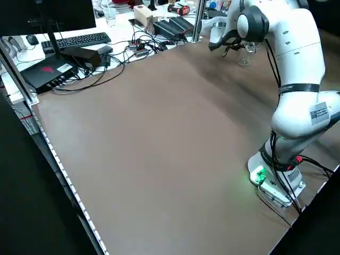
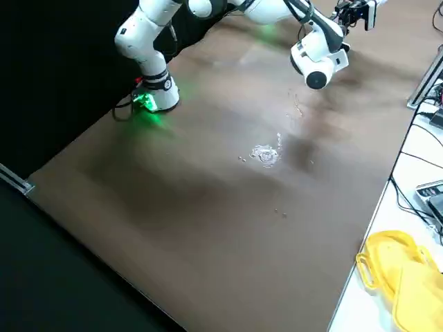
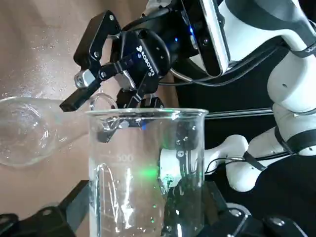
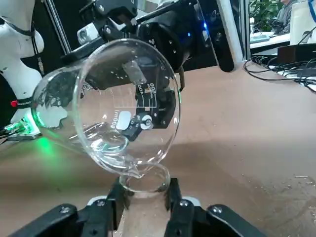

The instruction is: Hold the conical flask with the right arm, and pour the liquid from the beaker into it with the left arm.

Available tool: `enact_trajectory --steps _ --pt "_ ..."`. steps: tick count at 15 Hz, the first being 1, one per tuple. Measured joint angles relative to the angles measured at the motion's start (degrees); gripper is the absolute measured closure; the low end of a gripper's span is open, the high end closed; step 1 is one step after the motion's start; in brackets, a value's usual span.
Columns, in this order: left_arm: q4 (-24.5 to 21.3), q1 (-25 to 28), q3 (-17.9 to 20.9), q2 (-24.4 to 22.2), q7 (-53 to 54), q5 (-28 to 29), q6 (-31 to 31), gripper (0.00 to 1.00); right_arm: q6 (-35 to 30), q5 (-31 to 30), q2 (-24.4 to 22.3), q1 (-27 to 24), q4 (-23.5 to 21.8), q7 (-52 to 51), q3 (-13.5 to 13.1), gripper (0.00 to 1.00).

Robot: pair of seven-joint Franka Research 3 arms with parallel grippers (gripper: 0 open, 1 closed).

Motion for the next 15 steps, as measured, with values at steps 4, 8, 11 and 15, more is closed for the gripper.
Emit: enact_trajectory --steps 4,8,11,15 --pt "0.21 -0.01 -0.08 -0.02 -2.31 0.0 0.0 0.03 0.02 0.0 0.0 0.01 0.01 0.0 0.02 0.61" --pt "0.24 -0.07 -0.18 -0.22 -3.5 0.0 0.0 0.03 0.02 0.01 -0.01 0.01 0.23 0.0 0.02 0.61" --pt "0.25 -0.15 -0.28 -0.37 -4.33 0.0 0.0 0.03 0.02 0.04 -0.05 0.01 0.3 0.0 0.02 0.61" --pt "0.39 -0.19 -0.4 -0.43 -6.09 0.0 0.0 0.03 0.02 0.05 -0.07 0.01 0.31 0.0 0.03 0.61"
